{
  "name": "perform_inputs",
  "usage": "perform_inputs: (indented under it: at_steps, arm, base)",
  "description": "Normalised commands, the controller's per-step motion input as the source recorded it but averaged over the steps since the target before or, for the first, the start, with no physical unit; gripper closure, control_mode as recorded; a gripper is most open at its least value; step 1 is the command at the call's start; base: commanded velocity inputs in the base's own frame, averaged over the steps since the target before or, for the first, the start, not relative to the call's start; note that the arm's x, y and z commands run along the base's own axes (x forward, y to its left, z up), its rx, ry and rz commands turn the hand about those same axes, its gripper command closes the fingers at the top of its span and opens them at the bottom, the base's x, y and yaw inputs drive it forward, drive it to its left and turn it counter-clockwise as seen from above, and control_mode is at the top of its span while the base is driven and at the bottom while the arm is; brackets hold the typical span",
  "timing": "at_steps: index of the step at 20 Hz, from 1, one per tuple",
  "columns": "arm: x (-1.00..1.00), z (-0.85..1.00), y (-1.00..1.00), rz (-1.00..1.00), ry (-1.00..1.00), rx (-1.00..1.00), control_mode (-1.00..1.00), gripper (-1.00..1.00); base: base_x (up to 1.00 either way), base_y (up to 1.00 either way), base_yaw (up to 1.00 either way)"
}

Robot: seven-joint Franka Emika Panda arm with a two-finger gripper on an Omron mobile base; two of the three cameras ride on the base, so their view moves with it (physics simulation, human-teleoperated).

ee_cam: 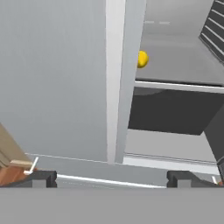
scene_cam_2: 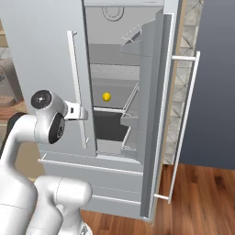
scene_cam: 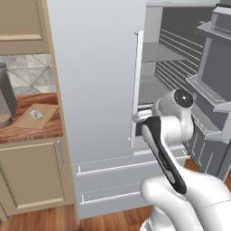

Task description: Retrieve a lemon from the fridge and place it on the cutting board with the fish.

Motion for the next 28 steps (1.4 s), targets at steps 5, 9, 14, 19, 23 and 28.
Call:
perform_inputs:
  at_steps: [5, 9, 14, 19, 23, 28]
  arm:
    - [0.27, 0.2, 0.17, -0.18, 0.0, 0.0, -1.0, -1.0]
    - [0.27, 0.15, 0.03, -0.12, 0.0, 0.01, -1.0, -1.0]
    - [0.4, 0.0, -0.01, -0.02, 0.0, 0.02, -1.0, -1.0]
    - [0.39, 0.0, 0.03, 0.0, -0.02, 0.03, -1.0, -1.0]
    - [0.45, 0.0, 0.01, 0.0, 0.0, 0.0, -1.0, -1.0]
    - [0.59, 0.0, 0.0, 0.0, 0.0, 0.0, -1.0, -1.0]
  base:
    - [0.0, 0.0, 0.0]
    - [0.0, 0.0, 0.0]
    - [0.0, 0.0, 0.0]
    - [0.0, 0.0, 0.0]
    - [0.0, 0.0, 0.0]
    - [0.0, 0.0, 0.0]
